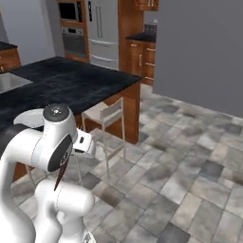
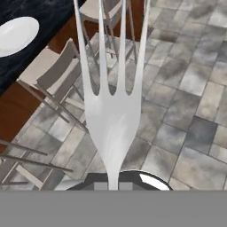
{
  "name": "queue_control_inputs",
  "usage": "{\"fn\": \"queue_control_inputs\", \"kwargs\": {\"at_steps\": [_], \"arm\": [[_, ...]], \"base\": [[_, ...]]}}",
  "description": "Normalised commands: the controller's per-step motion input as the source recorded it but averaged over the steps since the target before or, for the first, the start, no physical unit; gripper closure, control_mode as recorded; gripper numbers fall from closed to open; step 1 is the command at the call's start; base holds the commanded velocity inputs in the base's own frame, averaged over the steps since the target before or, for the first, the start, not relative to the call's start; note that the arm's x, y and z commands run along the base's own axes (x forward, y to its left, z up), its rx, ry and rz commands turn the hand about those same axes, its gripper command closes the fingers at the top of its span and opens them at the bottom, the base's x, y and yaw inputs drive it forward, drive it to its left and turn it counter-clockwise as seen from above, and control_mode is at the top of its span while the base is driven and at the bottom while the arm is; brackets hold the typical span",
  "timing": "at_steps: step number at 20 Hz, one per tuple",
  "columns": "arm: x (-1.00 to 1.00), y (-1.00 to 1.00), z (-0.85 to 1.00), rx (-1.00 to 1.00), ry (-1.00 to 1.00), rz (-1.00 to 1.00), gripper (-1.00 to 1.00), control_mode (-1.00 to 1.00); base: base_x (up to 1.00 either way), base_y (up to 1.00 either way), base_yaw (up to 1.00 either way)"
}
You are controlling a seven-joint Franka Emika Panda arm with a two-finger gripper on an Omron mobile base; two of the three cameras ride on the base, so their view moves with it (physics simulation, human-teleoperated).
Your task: Take the fork and place it on the left side of the plate. Then take the spoon and place it on the right side of the plate. Make sure they're directly next to the plate.
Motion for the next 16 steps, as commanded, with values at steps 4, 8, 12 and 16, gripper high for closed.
{"fn": "queue_control_inputs", "kwargs": {"at_steps": [4, 8, 12, 16], "arm": [[0.0, 0.0, 0.0, 0.0, 0.0, 0.0, 1.0, 1.0], [0.0, 0.0, 0.0, 0.0, 0.0, 0.0, 1.0, 1.0], [0.0, 0.0, 0.0, 0.0, 0.0, 0.0, 1.0, 1.0], [0.0, 0.0, 0.0, 0.0, 0.0, 0.0, 1.0, 1.0]], "base": [[0.19, -0.67, 0.51], [0.24, -0.48, 0.56], [0.43, -0.46, 0.56], [0.65, -0.44, 0.53]]}}
